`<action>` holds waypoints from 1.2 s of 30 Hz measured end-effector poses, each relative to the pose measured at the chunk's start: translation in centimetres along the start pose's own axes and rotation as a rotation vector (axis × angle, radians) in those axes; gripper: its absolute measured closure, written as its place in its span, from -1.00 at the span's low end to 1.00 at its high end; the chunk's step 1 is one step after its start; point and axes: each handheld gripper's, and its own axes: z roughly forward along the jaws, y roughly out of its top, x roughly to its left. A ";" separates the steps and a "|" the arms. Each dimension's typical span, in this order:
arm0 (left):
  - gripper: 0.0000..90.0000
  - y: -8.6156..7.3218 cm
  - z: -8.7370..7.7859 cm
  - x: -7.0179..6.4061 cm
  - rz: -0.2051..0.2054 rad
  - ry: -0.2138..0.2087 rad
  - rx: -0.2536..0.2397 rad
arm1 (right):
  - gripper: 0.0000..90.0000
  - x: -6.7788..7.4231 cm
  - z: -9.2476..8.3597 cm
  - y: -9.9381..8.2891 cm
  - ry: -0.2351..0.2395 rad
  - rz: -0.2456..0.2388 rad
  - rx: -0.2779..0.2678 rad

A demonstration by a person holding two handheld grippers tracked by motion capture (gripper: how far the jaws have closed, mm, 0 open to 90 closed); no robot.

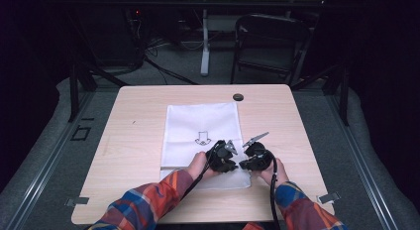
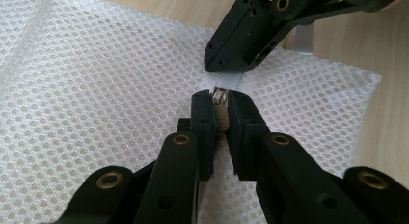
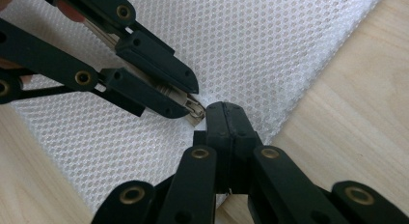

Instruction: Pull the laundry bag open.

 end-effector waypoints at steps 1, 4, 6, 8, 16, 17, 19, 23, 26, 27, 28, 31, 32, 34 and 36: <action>0.82 0.0 0.0 0.0 0.003 0.001 -0.005 | 1.00 0.0 0.0 0.0 -0.006 -0.003 0.007; 0.82 -0.1 -0.2 0.1 0.007 0.014 0.004 | 1.00 0.1 -0.1 0.0 -0.009 0.003 0.010; 0.82 -0.2 -0.4 0.4 -0.006 0.012 0.008 | 1.00 0.0 -0.1 0.1 -0.004 0.008 0.023; 0.82 -0.4 -0.5 0.6 -0.020 0.001 0.004 | 1.00 0.0 -0.2 0.1 -0.012 0.002 0.033; 0.79 -0.5 -0.4 0.8 -0.018 -0.015 -0.006 | 1.00 0.0 -0.2 0.2 -0.002 -0.006 0.034; 0.79 -0.5 -0.4 0.8 -0.023 -0.012 -0.006 | 1.00 0.0 -0.1 0.1 0.003 0.003 0.024; 0.79 -0.5 -0.4 0.6 -0.031 -0.004 -0.010 | 1.00 0.1 -0.1 0.1 -0.009 0.001 0.019; 0.81 -0.4 -0.4 0.3 -0.027 0.022 0.000 | 1.00 0.2 -0.2 0.2 -0.019 -0.021 0.038; 0.82 -0.4 -0.5 0.2 -0.023 0.027 0.008 | 1.00 0.3 -0.1 0.2 -0.025 -0.026 0.031; 0.82 -0.4 -0.5 0.3 -0.023 0.025 0.005 | 1.00 0.3 -0.1 0.2 -0.024 -0.027 0.032; 0.82 -0.4 -0.6 0.3 -0.024 0.022 0.008 | 1.00 0.3 -0.2 0.2 -0.025 -0.023 0.034; 0.82 -0.5 -0.9 0.4 -0.026 0.027 0.012 | 1.00 0.3 -0.2 0.2 -0.028 -0.023 0.036; 0.82 -0.6 -0.9 0.4 -0.027 0.026 0.009 | 1.00 0.2 -0.2 0.2 -0.029 -0.024 0.036; 0.82 -0.7 -1.0 0.5 -0.032 0.025 0.010 | 1.00 0.3 -0.2 0.2 -0.028 -0.025 0.036; 0.82 -0.7 -1.1 0.5 -0.030 0.023 0.012 | 1.00 0.3 -0.2 0.2 -0.028 -0.025 0.035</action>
